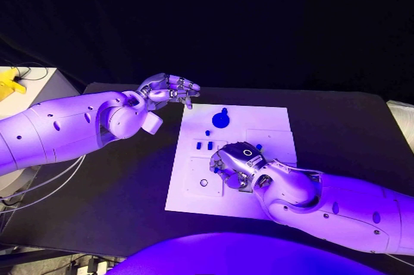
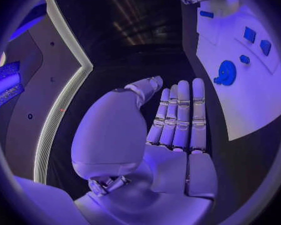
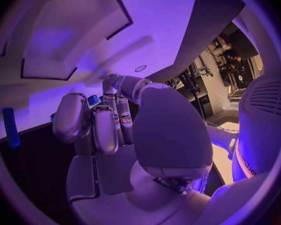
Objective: Assemble the parts on the task board
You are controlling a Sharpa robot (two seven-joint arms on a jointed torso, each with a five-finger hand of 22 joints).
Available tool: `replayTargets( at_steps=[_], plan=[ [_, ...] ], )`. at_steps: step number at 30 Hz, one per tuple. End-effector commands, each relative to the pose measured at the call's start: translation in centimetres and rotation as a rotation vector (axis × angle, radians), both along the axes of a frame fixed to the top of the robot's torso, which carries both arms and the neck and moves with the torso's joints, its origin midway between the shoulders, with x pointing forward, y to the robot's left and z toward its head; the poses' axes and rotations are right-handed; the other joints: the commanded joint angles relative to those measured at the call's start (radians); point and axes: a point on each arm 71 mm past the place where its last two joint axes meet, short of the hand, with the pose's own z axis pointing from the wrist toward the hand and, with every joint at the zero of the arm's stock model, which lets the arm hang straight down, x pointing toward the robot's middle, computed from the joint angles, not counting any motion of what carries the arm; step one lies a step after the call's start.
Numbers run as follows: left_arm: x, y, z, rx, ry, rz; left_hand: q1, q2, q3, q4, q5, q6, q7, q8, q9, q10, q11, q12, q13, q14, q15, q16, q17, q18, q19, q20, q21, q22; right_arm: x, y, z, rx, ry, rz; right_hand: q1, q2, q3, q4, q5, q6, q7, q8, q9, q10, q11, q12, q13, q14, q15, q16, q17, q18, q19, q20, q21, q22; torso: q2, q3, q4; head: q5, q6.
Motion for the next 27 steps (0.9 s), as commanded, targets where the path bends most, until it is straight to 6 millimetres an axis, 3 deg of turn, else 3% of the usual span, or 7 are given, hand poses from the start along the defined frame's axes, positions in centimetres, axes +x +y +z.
replayTargets(
  at_steps=[1, 10, 27],
  plan=[
    [-0.1, -0.2, 0.1, -0.013, 0.004, -0.014, 0.008, -0.001, -0.001, -0.002, 0.003, -0.003, 0.002, -0.006, -0.002, 0.0, 0.004, -0.006, -0.001, 0.007, -0.003, -0.005, -0.001, 0.013, 0.007, -0.002, -0.006, -0.001, -0.2, 0.1, -0.4, -0.022, 0.018, 0.023, -0.03, -0.006, -0.003, 0.004, 0.011, -0.033, 0.015, -0.019, -0.001, 0.016, -0.032, -0.027, -0.009, 0.026, 0.007, -0.004, 0.0, -0.008, -0.008, 0.012, -0.018, 0.007, 0.0, 0.0, 0.0, 0.0, 0.0],
    [-0.1, -0.2, 0.0, -0.011, 0.009, -0.017, 0.008, -0.001, -0.001, -0.002, 0.003, -0.003, 0.002, -0.006, -0.002, 0.0, 0.004, -0.006, -0.001, 0.007, -0.003, -0.005, -0.001, 0.013, 0.007, -0.002, -0.006, -0.001, -0.3, 0.0, -0.6, -0.007, 0.044, 0.043, -0.086, -0.054, -0.053, 0.022, 0.042, -0.089, 0.028, -0.062, -0.007, -0.074, -0.007, -0.059, -0.034, 0.0, 0.031, -0.044, -0.057, 0.009, -0.049, 0.036, -0.122, -0.04, 0.0, 0.0001, -0.0001, 0.003, 0.0],
    [-0.1, -0.1, 0.0, -0.008, 0.018, -0.022, 0.005, 0.0, -0.004, 0.0, 0.003, -0.001, 0.002, -0.007, -0.002, -0.001, 0.006, -0.009, -0.005, 0.008, -0.002, -0.01, -0.002, 0.012, 0.007, -0.001, -0.01, -0.003, -0.1, -1.2, 0.0, 0.058, 0.009, -0.032, -0.061, -0.066, -0.126, 0.018, 0.049, -0.15, 0.044, -0.116, -0.016, -0.203, 0.015, -0.027, -0.06, -0.072, 0.052, -0.102, -0.161, 0.037, -0.119, 0.058, -0.296, -0.116, -0.001, 0.0012, -0.0007, -0.007, 0.0]
  ],
)
